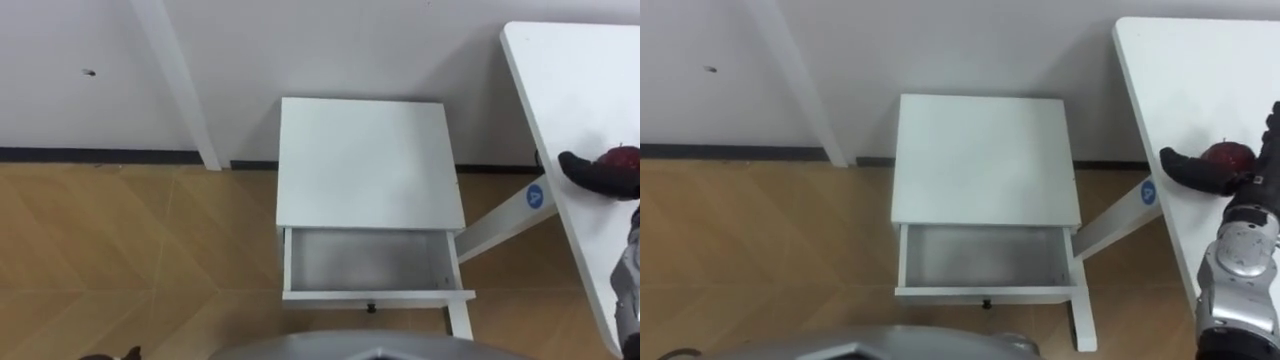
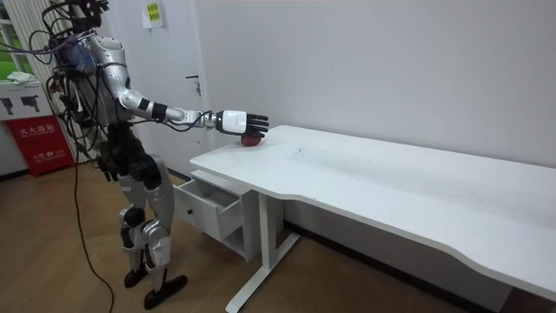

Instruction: Put apple and close drawer

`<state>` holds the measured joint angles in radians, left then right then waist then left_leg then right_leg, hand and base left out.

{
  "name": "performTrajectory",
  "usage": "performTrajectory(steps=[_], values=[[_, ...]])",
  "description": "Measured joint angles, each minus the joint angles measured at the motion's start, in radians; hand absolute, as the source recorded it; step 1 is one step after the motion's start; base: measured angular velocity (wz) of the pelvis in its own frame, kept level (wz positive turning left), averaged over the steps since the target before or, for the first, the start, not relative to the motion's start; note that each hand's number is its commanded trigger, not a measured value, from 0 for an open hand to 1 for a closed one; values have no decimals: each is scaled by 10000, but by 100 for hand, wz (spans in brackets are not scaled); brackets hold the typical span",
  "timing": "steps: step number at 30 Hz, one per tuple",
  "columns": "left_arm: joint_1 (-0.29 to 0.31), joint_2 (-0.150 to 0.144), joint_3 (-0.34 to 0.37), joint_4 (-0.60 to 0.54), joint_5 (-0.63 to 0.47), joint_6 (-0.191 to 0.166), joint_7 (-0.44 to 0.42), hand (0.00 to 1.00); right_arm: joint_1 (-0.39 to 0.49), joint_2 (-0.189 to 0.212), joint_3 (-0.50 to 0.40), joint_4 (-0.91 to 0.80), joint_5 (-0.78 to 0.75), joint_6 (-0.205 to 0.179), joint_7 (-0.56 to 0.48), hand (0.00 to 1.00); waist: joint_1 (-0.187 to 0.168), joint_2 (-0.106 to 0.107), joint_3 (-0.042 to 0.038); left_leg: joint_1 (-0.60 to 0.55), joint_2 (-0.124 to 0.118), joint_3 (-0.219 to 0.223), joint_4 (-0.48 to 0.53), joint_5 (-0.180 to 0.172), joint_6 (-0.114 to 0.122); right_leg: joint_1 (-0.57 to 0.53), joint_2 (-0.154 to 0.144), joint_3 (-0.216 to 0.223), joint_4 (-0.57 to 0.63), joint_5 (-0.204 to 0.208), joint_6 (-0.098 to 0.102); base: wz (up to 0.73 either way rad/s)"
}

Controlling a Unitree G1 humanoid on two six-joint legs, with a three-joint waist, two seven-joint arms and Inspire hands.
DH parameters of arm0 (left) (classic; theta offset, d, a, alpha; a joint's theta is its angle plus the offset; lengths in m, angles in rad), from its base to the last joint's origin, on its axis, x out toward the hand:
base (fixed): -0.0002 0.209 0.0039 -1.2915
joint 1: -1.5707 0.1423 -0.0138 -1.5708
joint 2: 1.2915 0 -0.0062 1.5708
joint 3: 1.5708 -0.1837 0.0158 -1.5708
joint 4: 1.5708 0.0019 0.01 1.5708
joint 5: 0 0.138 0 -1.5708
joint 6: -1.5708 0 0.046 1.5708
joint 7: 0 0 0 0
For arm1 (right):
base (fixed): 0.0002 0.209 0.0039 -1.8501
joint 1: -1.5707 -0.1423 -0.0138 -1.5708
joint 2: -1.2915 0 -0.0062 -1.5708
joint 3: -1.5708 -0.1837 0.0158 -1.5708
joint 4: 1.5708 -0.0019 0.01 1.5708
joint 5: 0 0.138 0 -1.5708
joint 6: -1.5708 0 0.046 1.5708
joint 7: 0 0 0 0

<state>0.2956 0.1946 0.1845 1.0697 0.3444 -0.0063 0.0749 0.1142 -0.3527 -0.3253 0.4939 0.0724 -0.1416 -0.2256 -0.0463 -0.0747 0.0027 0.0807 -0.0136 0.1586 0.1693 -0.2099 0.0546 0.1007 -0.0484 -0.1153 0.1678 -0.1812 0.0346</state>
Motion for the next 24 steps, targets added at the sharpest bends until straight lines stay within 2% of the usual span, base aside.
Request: performTrajectory(steps=[10, 12, 17, 19, 20, 24], values=[[-116, 91, 112, 134, 0, 92, -4, 0, -367, -42, -9, 1257, -23, 66, 641, 0, -15, -54, -5, -25, 0, -40, -5, 0, 0, 42, 1, -35, 1, 0, 0, 0], [-188, 198, 114, 159, 1, 93, -5, 0, -429, -80, -9, 1546, -44, 48, 788, 0, -23, -108, 15, -58, 0, -85, 3, 0, 0, 40, -14, -234, 2, 0, 0, 5], [-163, 225, 112, 203, 34, 104, 9, 0, -622, -126, -24, 2518, -232, -193, 1071, 0, -39, -285, -55, -62, -9, -169, 47, -4, 5, 90, -21, -299, 6, 17, -6, 6], [-157, 219, 111, 175, 56, 141, 33, 0, -653, -128, -86, 2699, -402, -242, 1063, 76, -50, -281, -56, -43, -10, -228, 68, -13, 18, 133, -22, -374, 12, 38, -8, 11], [-153, 227, 110, 140, 41, 148, 94, 0, -697, -141, -103, 2811, -443, -299, 1063, 100, -35, -279, -57, -33, -9, -229, 66, -16, 22, 139, -24, -375, 13, 39, -8, 0], [-167, 233, 104, 100, 45, 154, 252, 0, -782, -181, -117, 2942, -791, -333, 962, 100, -35, -264, -63, 17, -8, -237, 102, -17, 23, 208, -24, -376, 2, 41, -7, 0]])
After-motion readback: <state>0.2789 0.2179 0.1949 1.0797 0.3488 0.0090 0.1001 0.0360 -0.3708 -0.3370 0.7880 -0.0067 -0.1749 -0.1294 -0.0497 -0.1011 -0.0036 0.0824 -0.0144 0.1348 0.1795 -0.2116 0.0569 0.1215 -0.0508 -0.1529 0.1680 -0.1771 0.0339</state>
